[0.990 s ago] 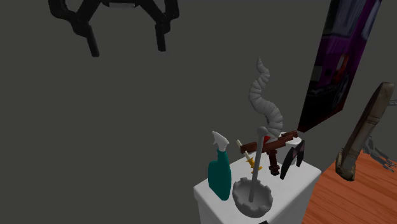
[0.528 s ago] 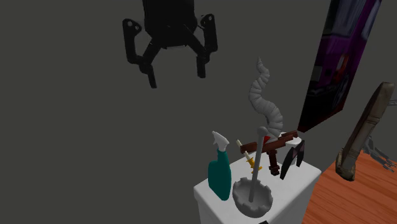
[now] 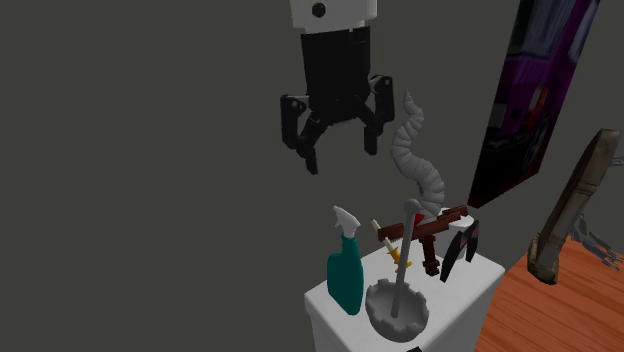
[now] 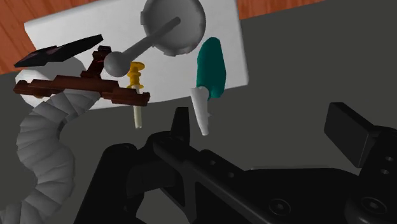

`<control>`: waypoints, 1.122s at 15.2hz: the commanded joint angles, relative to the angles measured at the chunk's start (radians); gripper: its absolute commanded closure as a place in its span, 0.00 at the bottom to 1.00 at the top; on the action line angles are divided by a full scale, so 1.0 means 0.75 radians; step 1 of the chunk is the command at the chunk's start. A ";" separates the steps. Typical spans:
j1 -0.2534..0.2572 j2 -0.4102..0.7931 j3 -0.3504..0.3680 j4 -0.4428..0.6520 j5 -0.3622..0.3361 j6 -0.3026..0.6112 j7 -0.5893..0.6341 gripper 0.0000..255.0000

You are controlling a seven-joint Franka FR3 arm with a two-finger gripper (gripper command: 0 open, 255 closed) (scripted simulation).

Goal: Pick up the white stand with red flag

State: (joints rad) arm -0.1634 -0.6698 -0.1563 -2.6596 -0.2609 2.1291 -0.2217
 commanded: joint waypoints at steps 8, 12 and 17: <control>-0.144 0.305 -0.185 0.014 -0.176 0.369 -0.108 0.00; -0.189 0.475 -0.266 0.067 -0.221 0.526 -0.155 0.00; -0.198 0.545 -0.278 0.042 -0.239 0.622 -0.139 0.00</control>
State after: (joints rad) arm -0.3111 -0.2700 -0.3647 -2.6239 -0.4374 2.5822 -0.3299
